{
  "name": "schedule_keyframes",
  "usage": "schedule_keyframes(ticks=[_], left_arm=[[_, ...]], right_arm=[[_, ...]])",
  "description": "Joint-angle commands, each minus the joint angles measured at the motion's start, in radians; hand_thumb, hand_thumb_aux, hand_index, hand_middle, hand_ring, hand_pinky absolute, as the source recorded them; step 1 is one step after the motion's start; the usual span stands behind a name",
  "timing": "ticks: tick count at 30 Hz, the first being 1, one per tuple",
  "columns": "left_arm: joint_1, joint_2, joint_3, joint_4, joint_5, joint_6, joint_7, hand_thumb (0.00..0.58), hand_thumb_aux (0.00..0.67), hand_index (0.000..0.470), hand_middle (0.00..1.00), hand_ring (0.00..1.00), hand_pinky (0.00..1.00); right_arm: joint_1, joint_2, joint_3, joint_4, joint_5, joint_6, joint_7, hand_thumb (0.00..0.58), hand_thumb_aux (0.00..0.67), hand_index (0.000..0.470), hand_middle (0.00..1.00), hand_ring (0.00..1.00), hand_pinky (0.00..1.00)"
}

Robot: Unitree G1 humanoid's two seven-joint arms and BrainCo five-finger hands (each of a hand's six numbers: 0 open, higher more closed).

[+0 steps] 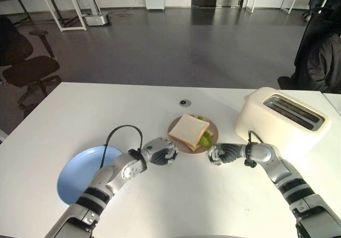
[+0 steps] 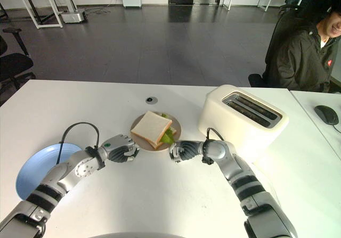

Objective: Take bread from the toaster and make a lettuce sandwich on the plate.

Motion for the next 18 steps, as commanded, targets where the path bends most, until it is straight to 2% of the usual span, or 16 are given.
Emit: schedule_keyframes(ticks=[1, 4, 5, 6, 7, 8, 9, 10, 11, 12, 13, 14, 15, 18], left_arm=[[-0.018, -0.013, -0.018, -0.011, 0.014, -0.007, 0.015, 0.580, 0.670, 0.470, 1.00, 1.00, 1.00], [0.021, 0.000, -0.017, -0.065, 0.000, -0.009, 0.009, 0.580, 0.670, 0.470, 1.00, 1.00, 1.00], [0.046, 0.009, -0.008, -0.102, -0.009, -0.006, 0.005, 0.580, 0.670, 0.470, 1.00, 1.00, 1.00], [0.082, 0.019, 0.009, -0.159, -0.026, 0.000, -0.003, 0.580, 0.670, 0.470, 1.00, 1.00, 1.00], [0.122, 0.031, 0.030, -0.229, -0.043, 0.010, -0.013, 0.580, 0.670, 0.470, 1.00, 1.00, 1.00], [0.161, 0.042, 0.053, -0.298, -0.062, 0.021, -0.023, 0.580, 0.670, 0.470, 1.00, 1.00, 1.00], [0.199, 0.051, 0.081, -0.367, -0.086, 0.028, -0.032, 0.580, 0.670, 0.470, 1.00, 1.00, 1.00], [0.233, 0.055, 0.110, -0.426, -0.116, 0.035, -0.039, 0.571, 0.586, 0.411, 1.00, 1.00, 1.00], [0.262, 0.054, 0.140, -0.474, -0.160, 0.038, -0.044, 0.534, 0.481, 0.337, 1.00, 1.00, 1.00], [0.286, 0.046, 0.169, -0.512, -0.221, 0.039, -0.046, 0.472, 0.381, 0.267, 1.00, 1.00, 1.00], [0.302, 0.029, 0.194, -0.532, -0.293, 0.042, -0.045, 0.079, 0.047, 0.033, 0.76, 0.76, 0.76], [0.309, 0.009, 0.213, -0.533, -0.367, 0.047, -0.050, 0.000, 0.000, 0.000, 0.03, 0.03, 0.03], [0.314, -0.012, 0.227, -0.525, -0.451, 0.050, -0.059, 0.000, 0.000, 0.000, 0.00, 0.00, 0.00], [0.322, -0.075, 0.247, -0.488, -0.710, 0.045, -0.118, 0.000, 0.000, 0.000, 0.00, 0.00, 0.00]], right_arm=[[-0.022, 0.009, -0.017, 0.023, 0.011, -0.044, -0.050, 0.580, 0.670, 0.470, 1.00, 1.00, 1.00], [0.017, -0.023, -0.050, -0.044, 0.042, -0.071, -0.058, 0.580, 0.670, 0.470, 1.00, 1.00, 1.00], [0.038, -0.036, -0.065, -0.087, 0.060, -0.073, -0.050, 0.577, 0.620, 0.435, 1.00, 1.00, 1.00], [0.069, -0.055, -0.087, -0.146, 0.089, -0.071, -0.039, 0.523, 0.460, 0.323, 1.00, 1.00, 1.00], [0.100, -0.074, -0.117, -0.207, 0.123, -0.060, -0.030, 0.027, 0.016, 0.011, 1.00, 1.00, 1.00], [0.126, -0.090, -0.149, -0.262, 0.156, -0.046, -0.026, 0.000, 0.000, 0.000, 1.00, 1.00, 1.00], [0.151, -0.103, -0.186, -0.313, 0.192, -0.030, -0.027, 0.000, 0.000, 0.000, 1.00, 1.00, 1.00], [0.173, -0.110, -0.220, -0.358, 0.226, -0.016, -0.031, 0.000, 0.000, 0.000, 1.00, 1.00, 1.00], [0.191, -0.108, -0.251, -0.395, 0.262, -0.010, -0.041, 0.000, 0.000, 0.000, 1.00, 1.00, 1.00], [0.203, -0.098, -0.273, -0.424, 0.295, -0.010, -0.053, 0.000, 0.000, 0.000, 0.69, 0.69, 0.69], [0.211, -0.081, -0.284, -0.443, 0.323, -0.017, -0.062, 0.000, 0.000, 0.000, 0.36, 0.36, 0.36], [0.214, -0.061, -0.286, -0.453, 0.347, -0.023, -0.068, 0.000, 0.000, 0.000, 0.02, 0.02, 0.02], [0.216, -0.035, -0.280, -0.456, 0.370, -0.021, -0.072, 0.000, 0.000, 0.000, 0.00, 0.00, 0.00], [0.220, 0.039, -0.257, -0.426, 0.406, -0.042, -0.092, 0.000, 0.000, 0.000, 0.00, 0.00, 0.00]])
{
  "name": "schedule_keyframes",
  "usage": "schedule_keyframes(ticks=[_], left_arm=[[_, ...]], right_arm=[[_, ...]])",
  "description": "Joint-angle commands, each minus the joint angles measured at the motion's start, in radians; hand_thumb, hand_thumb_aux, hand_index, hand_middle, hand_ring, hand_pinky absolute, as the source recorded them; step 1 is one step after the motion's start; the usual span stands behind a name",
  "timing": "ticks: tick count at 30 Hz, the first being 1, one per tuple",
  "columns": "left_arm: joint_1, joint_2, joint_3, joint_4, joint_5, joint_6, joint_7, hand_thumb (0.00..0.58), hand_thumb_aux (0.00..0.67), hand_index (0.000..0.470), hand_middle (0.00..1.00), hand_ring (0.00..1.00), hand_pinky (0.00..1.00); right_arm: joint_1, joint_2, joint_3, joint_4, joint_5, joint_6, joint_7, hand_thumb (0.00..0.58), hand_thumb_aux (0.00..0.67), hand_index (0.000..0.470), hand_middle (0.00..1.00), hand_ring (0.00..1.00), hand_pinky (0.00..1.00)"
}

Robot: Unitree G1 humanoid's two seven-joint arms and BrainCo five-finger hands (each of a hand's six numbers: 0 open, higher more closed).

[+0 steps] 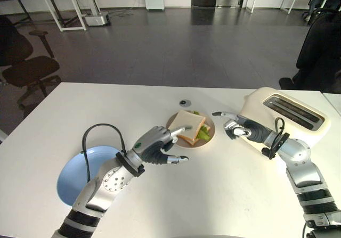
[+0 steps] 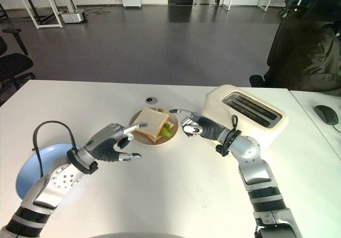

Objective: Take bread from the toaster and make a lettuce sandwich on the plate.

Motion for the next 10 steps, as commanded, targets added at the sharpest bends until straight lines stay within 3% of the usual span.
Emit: schedule_keyframes(ticks=[1, 4, 10], left_arm=[[0.019, -0.071, 0.025, 0.049, -0.299, -0.008, -0.088, 0.000, 0.000, 0.000, 0.00, 0.00, 0.00], [0.023, -0.118, 0.043, 0.086, -0.505, -0.024, -0.175, 0.000, 0.000, 0.000, 0.00, 0.00, 0.00], [0.016, -0.150, 0.077, 0.115, -0.601, -0.043, -0.268, 0.000, 0.000, 0.000, 0.00, 0.00, 0.00]], right_arm=[[0.011, 0.080, 0.022, 0.045, 0.034, -0.037, -0.027, 0.000, 0.000, 0.000, 0.00, 0.00, 0.00], [-0.034, 0.120, -0.007, 0.138, 0.033, -0.102, -0.073, 0.000, 0.000, 0.000, 0.00, 0.00, 0.00], [-0.103, 0.148, -0.047, 0.236, 0.039, -0.197, -0.131, 0.000, 0.000, 0.000, 0.00, 0.00, 0.00]])
